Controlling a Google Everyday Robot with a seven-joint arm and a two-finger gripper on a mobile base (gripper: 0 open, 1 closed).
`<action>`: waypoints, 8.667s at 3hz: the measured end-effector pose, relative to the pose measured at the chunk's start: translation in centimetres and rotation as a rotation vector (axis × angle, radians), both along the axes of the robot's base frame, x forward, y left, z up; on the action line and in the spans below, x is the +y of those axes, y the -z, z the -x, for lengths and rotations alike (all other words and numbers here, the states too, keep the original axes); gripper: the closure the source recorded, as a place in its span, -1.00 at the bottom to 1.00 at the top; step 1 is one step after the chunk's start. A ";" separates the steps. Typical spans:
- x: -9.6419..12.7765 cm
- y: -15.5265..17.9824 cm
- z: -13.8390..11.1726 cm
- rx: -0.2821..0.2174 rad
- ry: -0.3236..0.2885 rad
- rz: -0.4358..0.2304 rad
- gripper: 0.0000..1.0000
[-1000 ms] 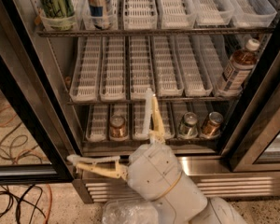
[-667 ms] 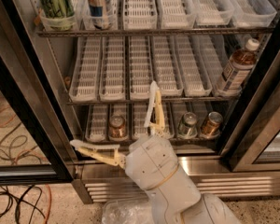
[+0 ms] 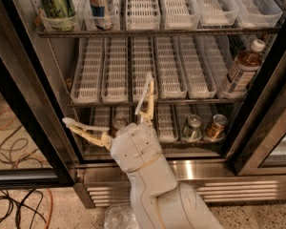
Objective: Pick redbull can from top shelf of fridge
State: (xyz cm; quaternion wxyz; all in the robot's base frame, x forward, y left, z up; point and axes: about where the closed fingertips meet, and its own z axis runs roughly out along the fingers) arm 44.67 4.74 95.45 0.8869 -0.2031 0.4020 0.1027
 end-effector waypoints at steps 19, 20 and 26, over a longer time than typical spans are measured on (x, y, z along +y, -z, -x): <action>1.5 -7.1 -4.7 -0.098 0.247 -0.238 -0.16; 1.5 -7.1 -4.7 -0.098 0.247 -0.238 -0.20; 3.2 -8.1 -7.1 0.006 0.228 -0.134 -0.44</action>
Offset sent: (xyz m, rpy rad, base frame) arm 0.0075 0.0032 0.0008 0.1110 -0.0690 -0.0994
